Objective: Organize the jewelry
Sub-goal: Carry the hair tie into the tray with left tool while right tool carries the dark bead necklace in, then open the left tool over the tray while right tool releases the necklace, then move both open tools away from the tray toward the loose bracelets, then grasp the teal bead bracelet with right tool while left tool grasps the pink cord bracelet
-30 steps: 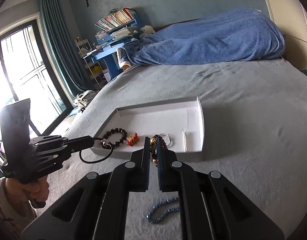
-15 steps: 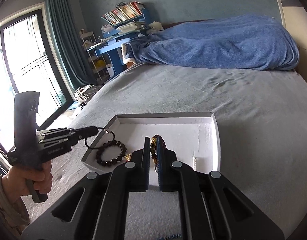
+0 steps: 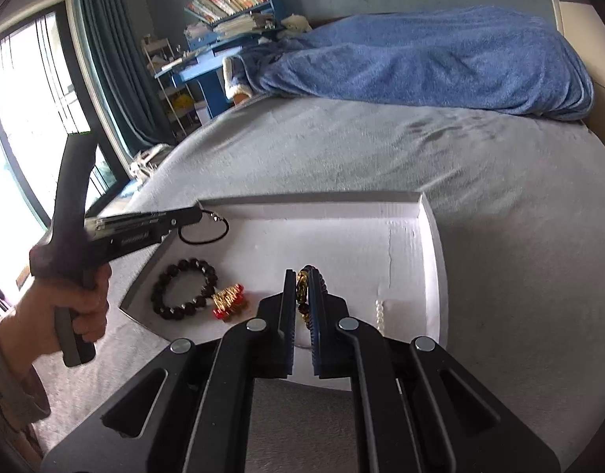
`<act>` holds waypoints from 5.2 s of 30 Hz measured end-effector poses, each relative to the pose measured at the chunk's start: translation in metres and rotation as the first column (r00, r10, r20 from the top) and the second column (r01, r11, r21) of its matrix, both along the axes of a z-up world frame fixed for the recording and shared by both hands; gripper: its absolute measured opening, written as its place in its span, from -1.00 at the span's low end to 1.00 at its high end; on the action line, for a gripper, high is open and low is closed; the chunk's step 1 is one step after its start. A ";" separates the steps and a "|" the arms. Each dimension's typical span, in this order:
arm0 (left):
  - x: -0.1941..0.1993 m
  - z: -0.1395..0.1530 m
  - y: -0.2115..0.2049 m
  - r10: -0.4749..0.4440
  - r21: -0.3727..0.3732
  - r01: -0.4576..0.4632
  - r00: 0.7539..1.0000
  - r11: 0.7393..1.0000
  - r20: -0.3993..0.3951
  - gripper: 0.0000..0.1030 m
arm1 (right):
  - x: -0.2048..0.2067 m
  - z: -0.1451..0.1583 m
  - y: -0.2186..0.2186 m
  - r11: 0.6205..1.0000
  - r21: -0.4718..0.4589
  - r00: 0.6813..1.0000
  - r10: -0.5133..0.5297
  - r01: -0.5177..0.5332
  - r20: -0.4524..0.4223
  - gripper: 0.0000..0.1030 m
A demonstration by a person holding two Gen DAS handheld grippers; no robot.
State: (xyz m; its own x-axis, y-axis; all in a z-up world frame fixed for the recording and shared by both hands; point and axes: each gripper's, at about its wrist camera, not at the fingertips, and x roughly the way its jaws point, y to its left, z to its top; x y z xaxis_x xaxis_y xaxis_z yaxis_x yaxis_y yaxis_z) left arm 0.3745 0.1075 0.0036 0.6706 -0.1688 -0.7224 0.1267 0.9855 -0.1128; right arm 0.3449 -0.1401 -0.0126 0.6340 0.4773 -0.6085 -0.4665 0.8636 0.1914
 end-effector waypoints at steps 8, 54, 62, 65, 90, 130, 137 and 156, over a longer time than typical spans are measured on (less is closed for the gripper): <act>0.000 -0.018 0.003 0.018 0.020 -0.017 0.998 1.000 -0.064 -0.79 | -0.002 -0.024 0.018 0.997 -0.066 0.998 0.044 -0.047 -0.040 -0.88; -0.201 0.023 -0.037 0.034 -0.032 -0.031 0.995 0.999 0.096 0.79 | -0.108 -0.013 -0.039 0.994 -0.039 0.992 -0.101 0.104 0.080 0.89; -0.226 0.014 -0.049 0.007 -0.040 -0.002 0.994 0.999 0.107 0.79 | -0.128 -0.029 -0.055 0.988 -0.044 0.986 -0.140 0.145 0.095 0.89; -0.235 0.010 -0.056 -0.012 -0.041 0.017 0.993 0.999 0.118 0.80 | -0.137 -0.035 -0.062 0.989 -0.034 0.986 -0.141 0.144 0.086 0.89; -0.269 -0.019 -0.094 -0.098 0.019 0.096 0.984 0.995 0.147 0.80 | -0.159 -0.058 -0.084 0.982 -0.040 0.983 -0.185 0.186 0.012 0.89; -0.245 -0.028 -0.015 0.109 -0.053 -0.109 0.994 0.993 -0.004 -0.08 | -0.135 -0.076 -0.030 0.973 -0.194 0.987 -0.143 0.126 -0.077 -0.47; -0.241 -0.036 -0.010 0.122 -0.056 -0.126 0.991 0.990 -0.059 -0.43 | -0.135 -0.076 -0.029 0.972 -0.196 0.987 -0.144 0.127 -0.074 -0.47; -0.247 -0.002 -0.021 0.082 -0.044 -0.078 0.994 0.996 0.073 -0.94 | -0.140 -0.074 -0.029 0.976 -0.185 0.990 -0.124 0.111 -0.060 -0.71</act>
